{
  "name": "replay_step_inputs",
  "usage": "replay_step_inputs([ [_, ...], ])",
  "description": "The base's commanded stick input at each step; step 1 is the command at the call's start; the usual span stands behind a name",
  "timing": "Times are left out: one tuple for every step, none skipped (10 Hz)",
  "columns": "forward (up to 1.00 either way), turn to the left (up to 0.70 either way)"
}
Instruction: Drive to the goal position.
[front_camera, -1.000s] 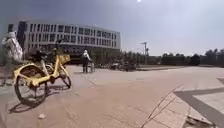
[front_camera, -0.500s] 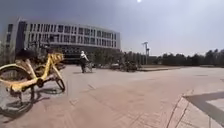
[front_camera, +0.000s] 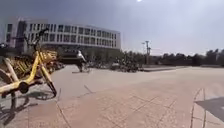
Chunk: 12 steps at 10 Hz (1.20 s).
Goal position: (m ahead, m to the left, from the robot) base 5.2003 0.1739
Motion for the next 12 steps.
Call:
replay_step_inputs([
  [0.70, 0.00],
  [0.70, 0.00],
  [0.70, 0.00],
  [0.70, 0.00],
  [0.70, 0.00],
  [0.70, 0.00],
  [0.70, 0.00],
  [0.70, 0.00],
  [0.70, 0.00],
  [0.70, 0.00],
  [0.70, 0.00],
  [0.70, 0.00],
])
